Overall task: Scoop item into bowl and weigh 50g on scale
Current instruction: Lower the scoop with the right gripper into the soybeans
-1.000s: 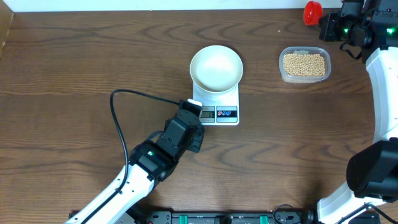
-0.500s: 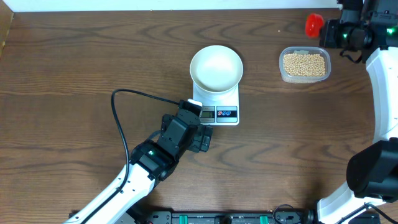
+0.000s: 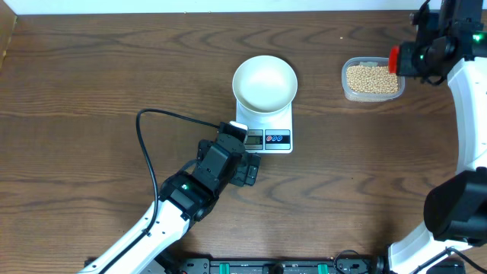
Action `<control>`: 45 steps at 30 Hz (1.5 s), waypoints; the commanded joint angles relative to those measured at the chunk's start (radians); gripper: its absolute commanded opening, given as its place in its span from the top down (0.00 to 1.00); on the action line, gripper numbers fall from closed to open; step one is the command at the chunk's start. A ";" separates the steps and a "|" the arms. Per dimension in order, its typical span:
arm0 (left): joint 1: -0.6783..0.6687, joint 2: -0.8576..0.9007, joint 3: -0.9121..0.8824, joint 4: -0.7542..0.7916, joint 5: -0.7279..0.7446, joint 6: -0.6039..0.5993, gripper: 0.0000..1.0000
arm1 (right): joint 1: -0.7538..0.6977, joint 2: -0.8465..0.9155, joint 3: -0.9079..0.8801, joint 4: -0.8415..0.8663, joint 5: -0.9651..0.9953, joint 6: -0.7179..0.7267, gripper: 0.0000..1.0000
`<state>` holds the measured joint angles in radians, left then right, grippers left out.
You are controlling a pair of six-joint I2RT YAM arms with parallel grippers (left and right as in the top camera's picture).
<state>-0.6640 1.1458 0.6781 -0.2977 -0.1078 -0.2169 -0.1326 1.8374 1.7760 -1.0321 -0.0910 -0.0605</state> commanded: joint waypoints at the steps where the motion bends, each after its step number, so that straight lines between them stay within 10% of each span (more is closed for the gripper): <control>1: 0.000 0.005 -0.002 0.000 -0.010 -0.006 0.04 | 0.001 0.021 0.002 -0.024 0.017 -0.031 0.99; 45: 0.000 0.005 -0.002 0.000 -0.010 -0.006 0.04 | -0.131 0.319 0.001 -0.074 -0.566 -0.087 0.99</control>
<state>-0.6640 1.1458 0.6781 -0.2977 -0.1078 -0.2169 -0.2512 2.1235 1.7809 -1.0855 -0.5613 -0.1211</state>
